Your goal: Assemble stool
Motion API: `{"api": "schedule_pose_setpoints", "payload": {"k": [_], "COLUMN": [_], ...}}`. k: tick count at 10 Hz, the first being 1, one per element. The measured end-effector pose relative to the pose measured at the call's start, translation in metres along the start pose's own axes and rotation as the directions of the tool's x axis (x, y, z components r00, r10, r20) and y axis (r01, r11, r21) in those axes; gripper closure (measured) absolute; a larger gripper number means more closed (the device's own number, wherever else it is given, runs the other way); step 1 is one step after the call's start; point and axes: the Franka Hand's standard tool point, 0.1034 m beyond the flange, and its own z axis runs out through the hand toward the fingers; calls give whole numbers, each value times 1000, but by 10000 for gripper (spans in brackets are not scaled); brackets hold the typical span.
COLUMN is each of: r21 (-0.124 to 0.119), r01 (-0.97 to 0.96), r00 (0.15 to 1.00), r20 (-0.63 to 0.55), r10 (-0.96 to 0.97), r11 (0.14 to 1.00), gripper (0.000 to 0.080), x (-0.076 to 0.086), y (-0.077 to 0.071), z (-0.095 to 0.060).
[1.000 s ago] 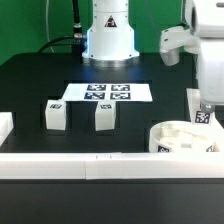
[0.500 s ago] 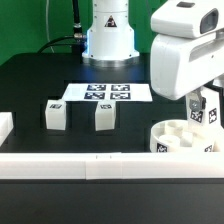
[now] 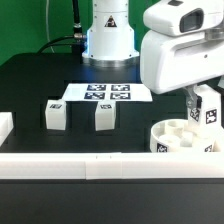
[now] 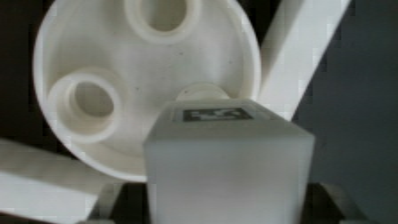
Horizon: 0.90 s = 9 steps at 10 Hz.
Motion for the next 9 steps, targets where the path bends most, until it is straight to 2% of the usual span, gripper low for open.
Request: {"api": "schedule_pose_setpoints", "payload": {"k": [2,5,9], "r21": [16,37,46], "r01": [-217,-542,-709], "r00": [976,840,704], "r20": [-16,-21,-12], "r10": [217,543,710], "r11": [976,840,704], "gripper": [462,462,462], "x": [-1,-1,0], "y": [1,1,1], "z": [0,1,1]}}
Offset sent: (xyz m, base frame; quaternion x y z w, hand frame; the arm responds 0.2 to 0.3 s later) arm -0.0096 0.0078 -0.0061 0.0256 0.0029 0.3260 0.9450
